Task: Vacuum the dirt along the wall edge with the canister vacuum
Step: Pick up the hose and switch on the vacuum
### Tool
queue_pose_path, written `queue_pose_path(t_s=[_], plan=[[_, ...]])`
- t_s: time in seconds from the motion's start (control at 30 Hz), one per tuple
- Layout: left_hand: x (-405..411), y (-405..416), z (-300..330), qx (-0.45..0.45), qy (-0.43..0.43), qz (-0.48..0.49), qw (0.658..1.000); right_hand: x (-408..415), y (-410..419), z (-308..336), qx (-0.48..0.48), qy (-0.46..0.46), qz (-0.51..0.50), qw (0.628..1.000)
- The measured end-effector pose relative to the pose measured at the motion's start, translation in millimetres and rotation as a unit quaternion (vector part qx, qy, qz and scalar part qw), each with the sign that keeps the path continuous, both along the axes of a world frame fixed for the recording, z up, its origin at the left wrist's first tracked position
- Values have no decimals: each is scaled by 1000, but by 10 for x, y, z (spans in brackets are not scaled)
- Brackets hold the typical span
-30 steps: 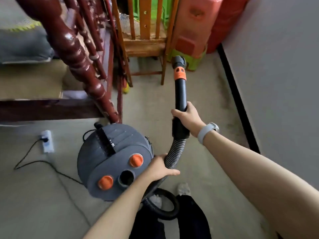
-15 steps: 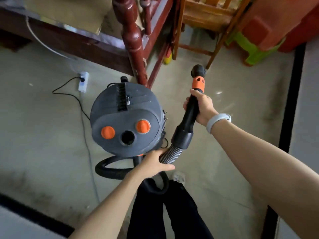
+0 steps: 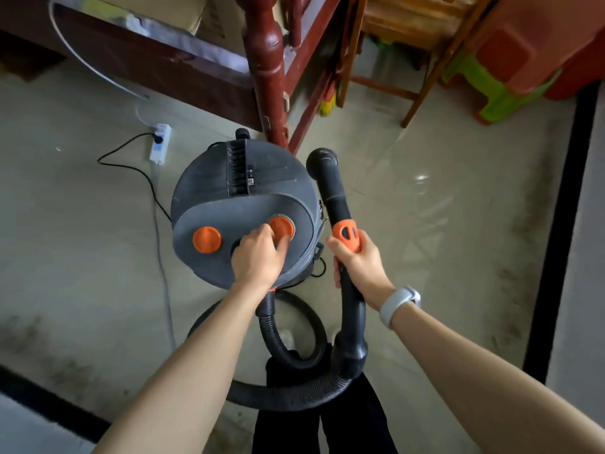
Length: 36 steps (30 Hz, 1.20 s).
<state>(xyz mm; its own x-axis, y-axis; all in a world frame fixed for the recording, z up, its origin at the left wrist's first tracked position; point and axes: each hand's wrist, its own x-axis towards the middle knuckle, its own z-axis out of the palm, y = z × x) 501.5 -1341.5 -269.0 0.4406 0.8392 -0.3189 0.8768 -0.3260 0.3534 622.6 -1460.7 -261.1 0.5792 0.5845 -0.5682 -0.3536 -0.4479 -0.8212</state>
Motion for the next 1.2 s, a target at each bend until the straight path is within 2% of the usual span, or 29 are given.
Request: queue_pose_path(t_s=[0.07,0.13,0.33,0.57,0.77,0.93,1.07,1.13,1.2], plan=[[66,14,-134,27,72,-41,996,-72,-52,-90,-8,-17,11,1000],[101,19,-241,56,103,-61,991,-108,-87,-159,-22,-32,21,999],[136,54,-342,78,119,-62,988,-151,-105,-253,-37,-44,13,998],[97,164,-309,113,159,-161,968,-151,-35,-168,-32,-23,-40,998],[97,177,-267,108,185,-184,959,-211,-49,-140,-32,-30,-15,999],[19,179,-149,74,106,-98,987,-221,-50,-153,-27,-35,-3,999],[-346,288,-69,59,-32,89,994,-281,-4,-175,-24,-49,11,998],[-559,394,-86,49,-38,188,980,-332,32,-186,-17,-48,12,999],[-717,476,-123,37,-7,221,975,-383,72,-185,-13,-46,10,999]])
